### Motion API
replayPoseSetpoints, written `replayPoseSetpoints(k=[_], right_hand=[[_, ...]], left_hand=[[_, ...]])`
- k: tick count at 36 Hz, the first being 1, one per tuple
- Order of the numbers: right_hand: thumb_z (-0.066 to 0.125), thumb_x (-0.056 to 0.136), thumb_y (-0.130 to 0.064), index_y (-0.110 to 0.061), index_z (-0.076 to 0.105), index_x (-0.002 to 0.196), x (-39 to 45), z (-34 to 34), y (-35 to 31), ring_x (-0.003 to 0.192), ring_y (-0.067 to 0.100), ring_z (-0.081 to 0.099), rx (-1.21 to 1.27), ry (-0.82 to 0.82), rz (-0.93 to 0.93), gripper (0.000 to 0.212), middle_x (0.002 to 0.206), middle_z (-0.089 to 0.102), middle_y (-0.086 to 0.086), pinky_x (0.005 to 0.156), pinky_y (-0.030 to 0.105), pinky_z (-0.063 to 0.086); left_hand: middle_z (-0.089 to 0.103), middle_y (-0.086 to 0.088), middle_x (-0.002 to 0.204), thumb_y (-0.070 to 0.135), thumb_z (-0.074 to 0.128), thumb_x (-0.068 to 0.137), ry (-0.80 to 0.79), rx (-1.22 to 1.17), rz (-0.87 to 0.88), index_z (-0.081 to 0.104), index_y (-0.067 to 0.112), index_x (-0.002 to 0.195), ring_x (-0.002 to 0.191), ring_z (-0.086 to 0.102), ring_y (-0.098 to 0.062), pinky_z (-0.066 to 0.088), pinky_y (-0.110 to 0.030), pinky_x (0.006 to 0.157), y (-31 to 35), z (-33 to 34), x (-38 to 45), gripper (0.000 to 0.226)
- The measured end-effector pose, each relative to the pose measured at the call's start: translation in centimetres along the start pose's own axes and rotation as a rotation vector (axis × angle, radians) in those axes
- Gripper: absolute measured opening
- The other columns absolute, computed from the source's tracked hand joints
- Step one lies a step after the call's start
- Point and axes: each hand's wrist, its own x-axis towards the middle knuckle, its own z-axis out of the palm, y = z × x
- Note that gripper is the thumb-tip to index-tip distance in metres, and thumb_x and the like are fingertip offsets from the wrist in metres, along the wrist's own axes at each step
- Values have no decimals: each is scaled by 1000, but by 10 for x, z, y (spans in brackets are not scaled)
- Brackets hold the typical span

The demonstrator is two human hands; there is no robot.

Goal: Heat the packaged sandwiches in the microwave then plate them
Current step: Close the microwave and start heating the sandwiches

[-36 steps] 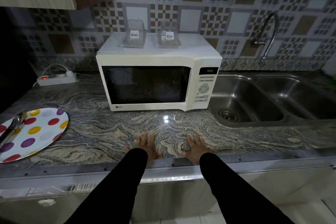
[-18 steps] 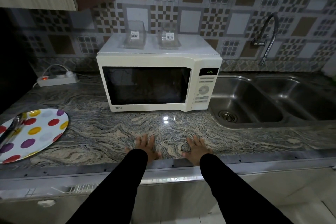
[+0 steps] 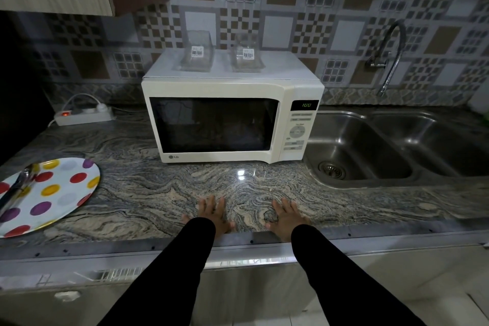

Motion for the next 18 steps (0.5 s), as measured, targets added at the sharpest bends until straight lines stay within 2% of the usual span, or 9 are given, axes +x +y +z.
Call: replayPoseSetpoints(k=[18], right_hand=[[40, 97, -52, -28, -6, 154, 1, 2, 0, 149, 26, -13, -9, 14, 4, 77, 160, -19, -1, 118, 56, 8]], left_hand=[[-23, 3, 158, 63, 32, 93, 8, 6, 3, -12, 31, 152, 147, -19, -25, 8, -67, 111, -1, 2, -1, 80]])
